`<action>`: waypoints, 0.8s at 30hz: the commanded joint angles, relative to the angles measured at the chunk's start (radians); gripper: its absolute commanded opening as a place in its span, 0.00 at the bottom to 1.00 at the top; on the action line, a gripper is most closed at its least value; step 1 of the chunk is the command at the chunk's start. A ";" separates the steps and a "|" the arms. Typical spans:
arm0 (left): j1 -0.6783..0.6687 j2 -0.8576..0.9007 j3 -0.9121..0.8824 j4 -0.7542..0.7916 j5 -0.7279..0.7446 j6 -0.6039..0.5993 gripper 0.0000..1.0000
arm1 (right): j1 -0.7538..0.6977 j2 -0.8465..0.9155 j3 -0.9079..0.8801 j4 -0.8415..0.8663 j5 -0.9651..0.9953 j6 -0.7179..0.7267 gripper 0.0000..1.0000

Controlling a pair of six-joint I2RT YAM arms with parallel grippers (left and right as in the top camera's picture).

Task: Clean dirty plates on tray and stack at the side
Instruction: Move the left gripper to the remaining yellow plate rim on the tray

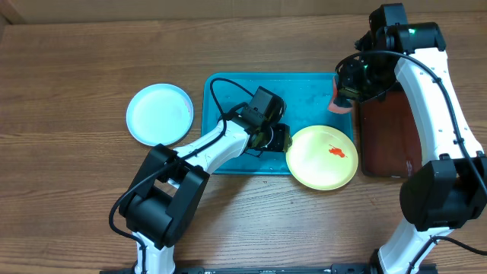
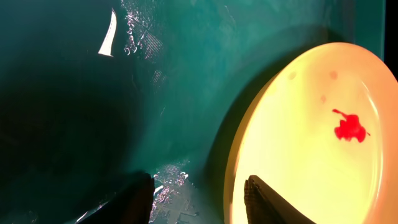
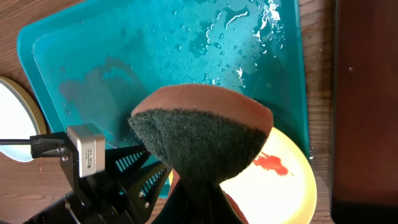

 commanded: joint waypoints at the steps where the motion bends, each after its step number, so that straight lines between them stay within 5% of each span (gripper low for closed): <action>1: -0.008 0.013 0.024 -0.002 0.015 -0.023 0.49 | -0.001 -0.009 0.017 0.002 0.005 -0.010 0.04; 17: -0.082 0.013 0.023 -0.010 -0.042 -0.049 0.25 | -0.001 -0.009 0.017 -0.011 0.005 -0.010 0.04; 21: -0.081 0.013 0.023 -0.009 -0.126 -0.049 0.04 | -0.001 -0.009 0.017 -0.017 0.005 -0.010 0.04; 24: -0.078 0.013 0.024 -0.004 -0.187 -0.049 0.04 | -0.001 -0.009 0.017 -0.024 0.005 -0.011 0.04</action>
